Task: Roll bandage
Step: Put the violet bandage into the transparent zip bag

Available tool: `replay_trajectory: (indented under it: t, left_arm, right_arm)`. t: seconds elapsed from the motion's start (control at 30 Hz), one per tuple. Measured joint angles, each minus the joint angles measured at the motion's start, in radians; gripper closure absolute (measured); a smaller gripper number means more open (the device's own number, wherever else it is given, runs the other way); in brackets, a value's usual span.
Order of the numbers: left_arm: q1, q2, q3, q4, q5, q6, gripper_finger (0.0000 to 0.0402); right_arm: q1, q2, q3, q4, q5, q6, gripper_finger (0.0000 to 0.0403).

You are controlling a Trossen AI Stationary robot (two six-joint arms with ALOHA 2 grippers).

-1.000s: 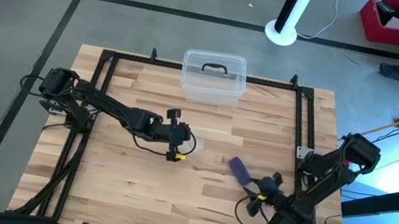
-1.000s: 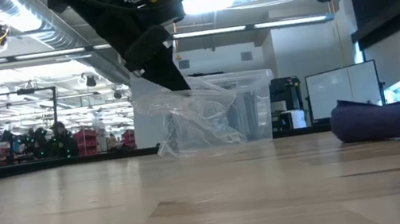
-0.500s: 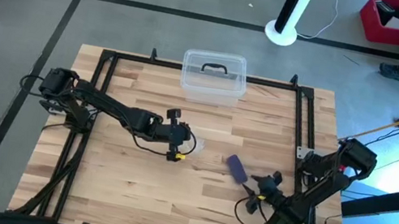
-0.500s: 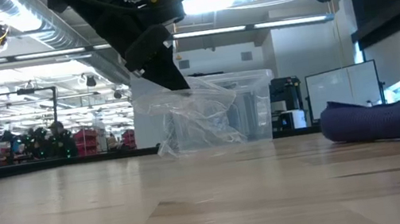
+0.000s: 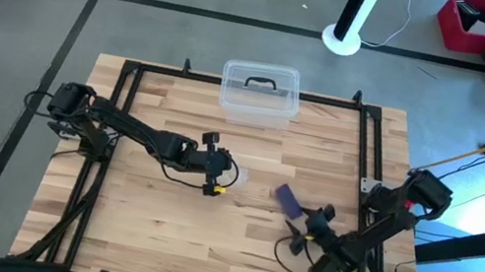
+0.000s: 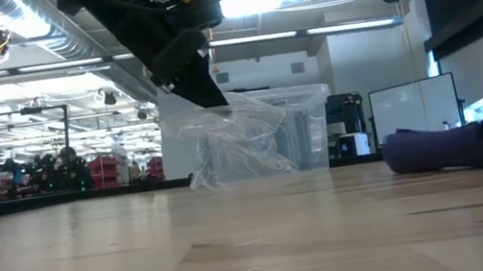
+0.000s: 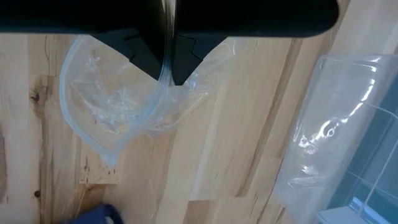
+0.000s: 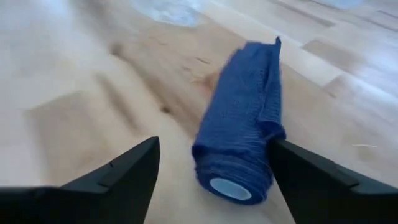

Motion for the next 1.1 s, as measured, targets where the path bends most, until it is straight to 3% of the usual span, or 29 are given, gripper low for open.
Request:
replay_trajectory:
  t: [0.23,0.5,0.63,0.8,1.03,1.1]
  left_arm:
    - [-0.007,0.000,0.000,-0.001,0.000,0.003,0.0398]
    - [-0.009,0.000,0.000,-0.001,0.000,0.002,0.0398]
    - [-0.009,0.000,0.000,-0.001,0.000,0.000,0.0398]
    - [-0.009,0.000,0.000,0.000,0.000,-0.004,0.0398]
    - [-0.011,0.000,0.000,0.000,0.023,-0.001,0.0398]
    - [-0.011,0.000,0.000,0.000,0.024,0.000,0.0398]
  right_arm:
    - [-0.050,0.065,-0.001,0.038,-0.044,-0.006,0.0124]
    - [-0.051,0.065,-0.001,0.048,0.004,-0.007,0.0211]
    - [-0.051,0.065,-0.001,0.054,0.015,-0.029,0.0227]
    - [-0.051,0.065,-0.001,0.025,-0.017,-0.033,0.0188]
    - [-0.051,-0.012,0.015,-0.101,-0.204,-0.083,0.0097]
    - [-0.051,-0.035,0.031,-0.135,-0.204,-0.117,0.0080]
